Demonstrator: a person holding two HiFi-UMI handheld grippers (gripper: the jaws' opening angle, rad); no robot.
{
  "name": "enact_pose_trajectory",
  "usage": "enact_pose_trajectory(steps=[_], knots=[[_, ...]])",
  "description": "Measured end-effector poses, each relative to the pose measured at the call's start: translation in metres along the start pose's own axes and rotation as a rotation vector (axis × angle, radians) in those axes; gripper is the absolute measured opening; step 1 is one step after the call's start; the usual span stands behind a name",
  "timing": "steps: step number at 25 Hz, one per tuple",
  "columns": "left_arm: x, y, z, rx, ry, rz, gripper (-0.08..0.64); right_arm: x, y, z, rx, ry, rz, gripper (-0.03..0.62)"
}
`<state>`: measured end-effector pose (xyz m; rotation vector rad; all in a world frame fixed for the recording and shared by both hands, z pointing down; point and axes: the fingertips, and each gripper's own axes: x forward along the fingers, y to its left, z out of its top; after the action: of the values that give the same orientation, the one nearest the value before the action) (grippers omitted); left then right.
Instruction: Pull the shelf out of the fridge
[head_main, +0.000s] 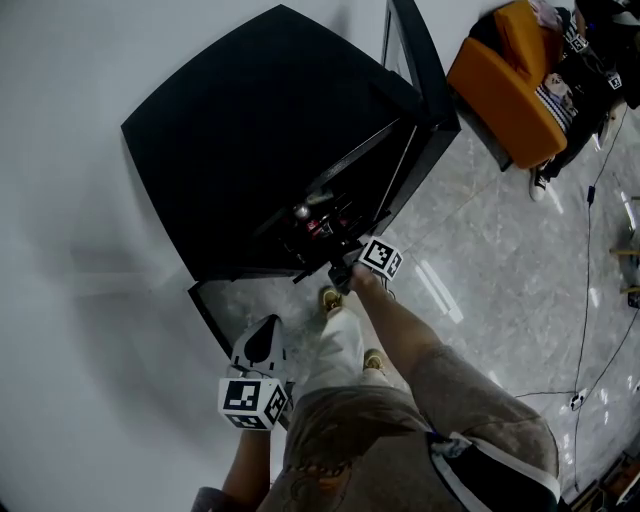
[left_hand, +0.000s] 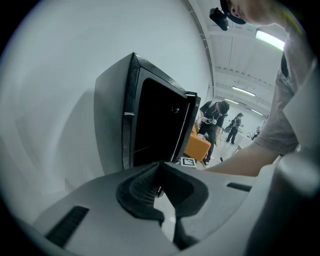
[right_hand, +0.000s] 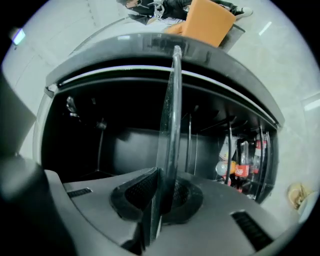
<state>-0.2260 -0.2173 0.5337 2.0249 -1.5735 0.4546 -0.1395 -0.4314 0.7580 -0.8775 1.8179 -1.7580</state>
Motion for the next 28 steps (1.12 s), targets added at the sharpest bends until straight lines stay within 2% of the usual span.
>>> enact_pose_trajectory(steps=[12,17,24,28], knots=[[-0.020,-0.028,-0.001,0.009,-0.033,-0.010,0.006,-0.080,0.006,-0.003,0.059,-0.053,0.028,0.026],[-0.029,-0.039,0.000,0.011,-0.059,-0.014,0.006,-0.113,0.015,-0.004,0.022,-0.053,0.018,0.026],[-0.039,-0.049,-0.003,0.010,-0.090,-0.016,0.006,-0.157,0.037,-0.003,0.028,-0.035,0.020,0.026],[-0.042,-0.062,0.001,0.024,-0.111,-0.041,0.006,-0.184,0.056,0.002,0.006,-0.018,0.021,0.026]])
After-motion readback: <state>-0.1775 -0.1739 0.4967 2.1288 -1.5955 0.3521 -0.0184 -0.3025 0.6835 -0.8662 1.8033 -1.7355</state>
